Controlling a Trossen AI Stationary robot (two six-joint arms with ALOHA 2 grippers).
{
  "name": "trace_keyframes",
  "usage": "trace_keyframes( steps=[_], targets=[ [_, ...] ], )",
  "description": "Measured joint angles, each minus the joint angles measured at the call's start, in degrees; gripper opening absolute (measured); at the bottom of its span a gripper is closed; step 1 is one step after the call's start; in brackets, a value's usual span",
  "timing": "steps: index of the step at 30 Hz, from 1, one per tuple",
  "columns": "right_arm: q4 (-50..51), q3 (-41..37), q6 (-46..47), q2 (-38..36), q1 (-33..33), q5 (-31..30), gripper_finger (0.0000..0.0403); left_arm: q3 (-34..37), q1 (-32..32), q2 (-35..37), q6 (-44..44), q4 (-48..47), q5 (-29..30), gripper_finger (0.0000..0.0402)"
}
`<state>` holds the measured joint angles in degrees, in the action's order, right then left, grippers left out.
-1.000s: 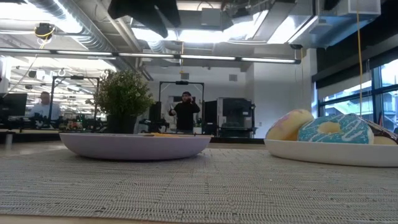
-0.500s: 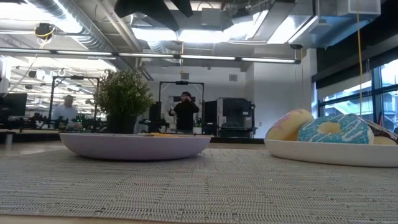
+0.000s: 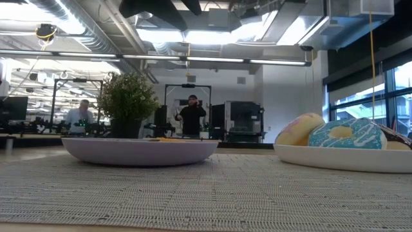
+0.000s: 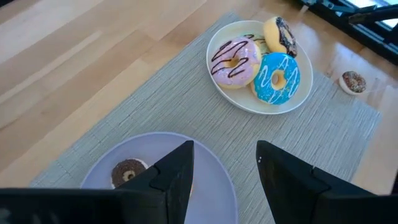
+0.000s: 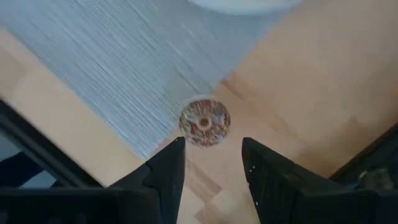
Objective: Pick & Place donuts
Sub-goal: Put the small brown donut on the purple plate
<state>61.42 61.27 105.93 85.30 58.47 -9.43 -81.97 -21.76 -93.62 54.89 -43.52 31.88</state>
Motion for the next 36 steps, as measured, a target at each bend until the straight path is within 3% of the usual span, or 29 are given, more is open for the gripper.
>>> trace_keyframes(
  steps=[8,26,36],
  targets=[
    [-18.2,-11.1,2.1,0.0,-0.4,3.1,0.0161,0.0,0.0,0.0,0.0,0.2,0.0,0.0169],
    [-22.9,-17.7,4.8,0.9,-1.0,4.6,0.0160,0.0,0.0,0.0,-0.2,0.1,0.0,0.0169],
    [-24.5,-17.7,4.6,3.9,-1.3,5.4,0.0109,0.0,0.0,0.0,-0.3,0.0,0.0,0.0169]
  ],
)
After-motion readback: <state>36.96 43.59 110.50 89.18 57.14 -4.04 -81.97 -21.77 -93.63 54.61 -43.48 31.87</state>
